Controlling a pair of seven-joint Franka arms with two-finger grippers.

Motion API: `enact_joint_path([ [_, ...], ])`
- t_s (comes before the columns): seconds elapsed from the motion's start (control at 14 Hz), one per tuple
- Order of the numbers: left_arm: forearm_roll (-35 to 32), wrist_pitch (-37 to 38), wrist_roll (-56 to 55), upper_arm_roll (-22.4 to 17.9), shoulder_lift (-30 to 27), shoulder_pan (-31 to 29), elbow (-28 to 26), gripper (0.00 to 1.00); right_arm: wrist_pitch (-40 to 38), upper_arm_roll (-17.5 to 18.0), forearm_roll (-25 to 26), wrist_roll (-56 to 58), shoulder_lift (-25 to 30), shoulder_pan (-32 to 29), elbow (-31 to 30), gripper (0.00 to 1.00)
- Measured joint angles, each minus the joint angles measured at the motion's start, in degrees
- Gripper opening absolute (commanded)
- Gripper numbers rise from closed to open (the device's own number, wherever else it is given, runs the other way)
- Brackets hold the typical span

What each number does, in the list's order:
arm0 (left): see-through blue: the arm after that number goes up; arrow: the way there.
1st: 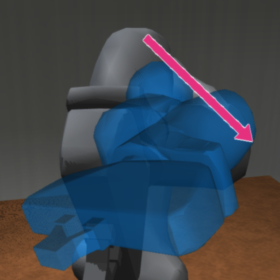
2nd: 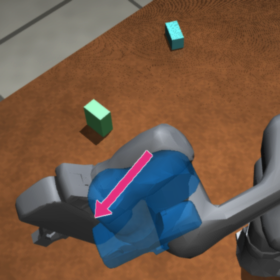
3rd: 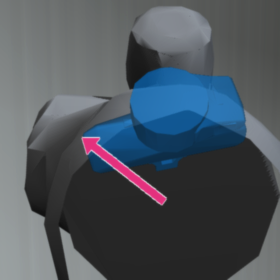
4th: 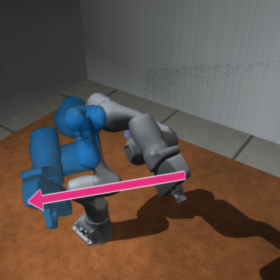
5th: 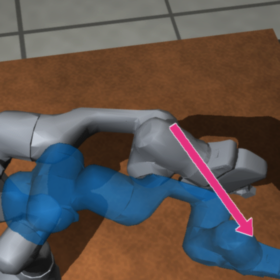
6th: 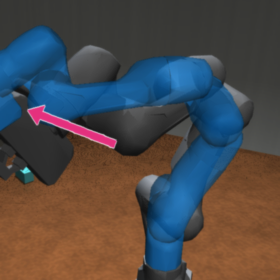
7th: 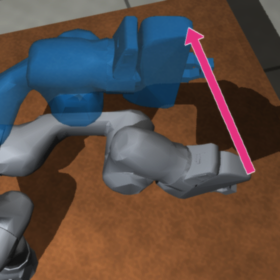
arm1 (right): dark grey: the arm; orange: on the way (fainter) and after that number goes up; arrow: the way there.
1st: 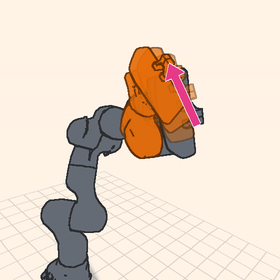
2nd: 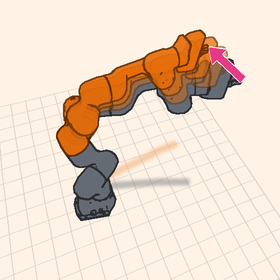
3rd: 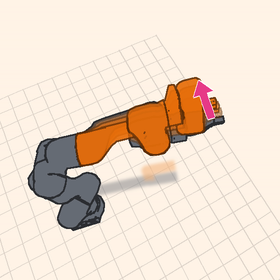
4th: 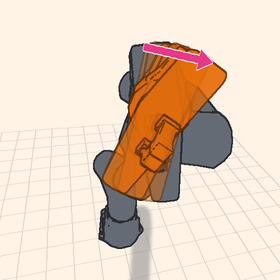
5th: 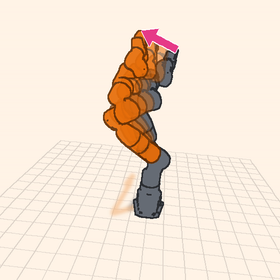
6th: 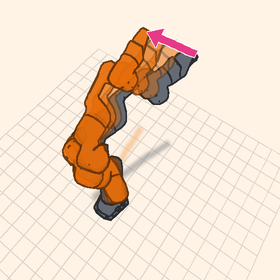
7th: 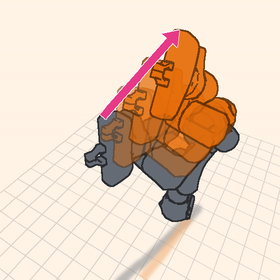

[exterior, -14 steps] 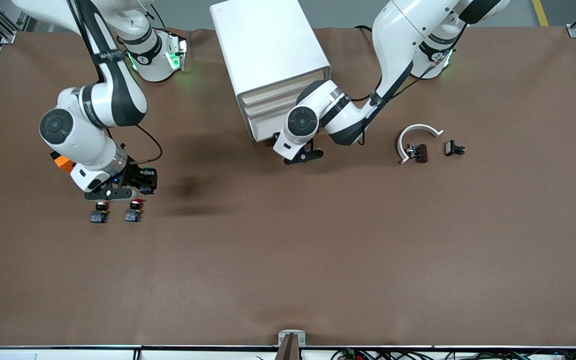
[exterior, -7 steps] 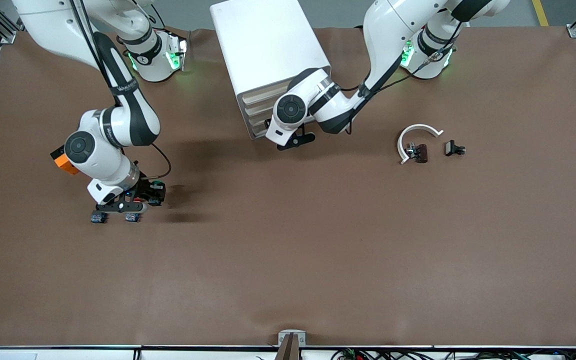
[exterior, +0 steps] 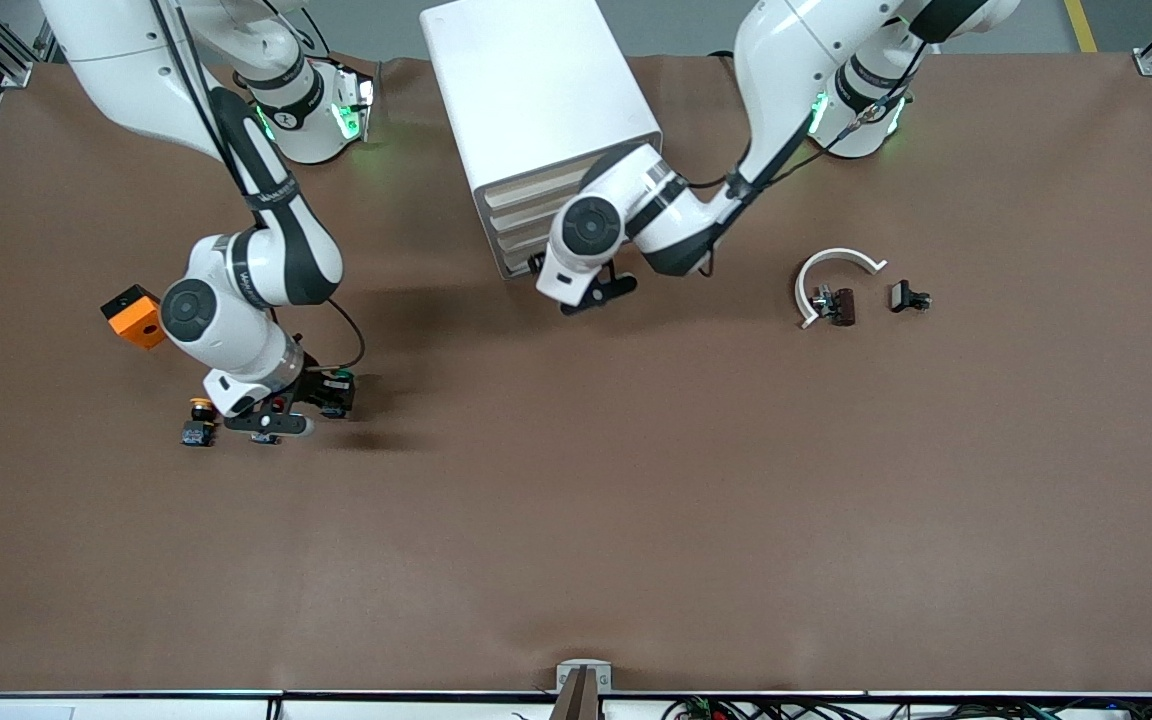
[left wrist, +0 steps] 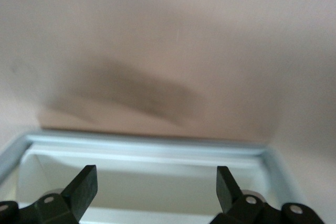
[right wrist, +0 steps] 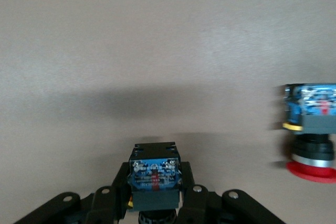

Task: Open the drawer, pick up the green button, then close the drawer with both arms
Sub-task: 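Lower the green button beside the red button with the right gripper, then open the right gripper on the button while the left gripper returns to rest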

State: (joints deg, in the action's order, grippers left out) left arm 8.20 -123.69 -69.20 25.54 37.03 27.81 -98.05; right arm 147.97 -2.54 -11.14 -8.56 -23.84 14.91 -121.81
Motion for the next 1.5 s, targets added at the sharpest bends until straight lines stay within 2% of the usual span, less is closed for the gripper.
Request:
enact_joint_path([
  [0.14, -2.11, 0.38, 0.49, -1.28, -1.68, -4.32, 1.93, 1.00, 0.63, 0.04, 0.00, -0.62, -1.28, 1.07, 0.62, 0.00],
  [0.43, -15.21, 6.74, 0.60, -1.56, -3.67, -13.48, 7.74, 1.00, 1.50, -0.15, 0.01, -0.69, -2.54, 1.42, 1.27, 0.00],
  [0.57, -18.84, 9.64, 0.60, -1.70, -4.88, -17.46, 10.45, 1.00, 1.58, -0.54, 0.01, -0.69, -2.55, 1.30, 1.32, 0.00],
  [0.93, -19.90, 13.50, 10.54, -1.77, -11.49, -28.89, 12.50, 1.00, 1.92, -2.40, 1.10, -0.68, -2.79, 1.08, 1.32, 0.00],
  [1.28, -19.90, 16.24, 20.65, -1.80, -16.75, -33.90, 12.48, 1.00, 4.23, -2.44, 1.22, -0.68, -4.54, 1.11, 1.41, 0.00],
  [1.35, -19.90, 16.31, 23.21, -2.26, -17.64, -34.48, 12.47, 1.00, 4.22, -2.44, 1.22, -0.68, -4.54, 1.11, 1.41, 0.78],
  [1.42, -19.70, 16.61, 25.73, -3.52, -18.73, -34.54, 12.46, 1.00, 4.22, -2.45, 1.22, -0.73, -4.54, 1.10, 1.43, 1.00],
  [1.5, -19.02, 17.49, 28.04, -4.78, -19.96, -34.55, 12.46, 1.00, 4.23, -2.49, 1.22, -0.79, -4.63, 1.08, 1.46, 1.00],
])
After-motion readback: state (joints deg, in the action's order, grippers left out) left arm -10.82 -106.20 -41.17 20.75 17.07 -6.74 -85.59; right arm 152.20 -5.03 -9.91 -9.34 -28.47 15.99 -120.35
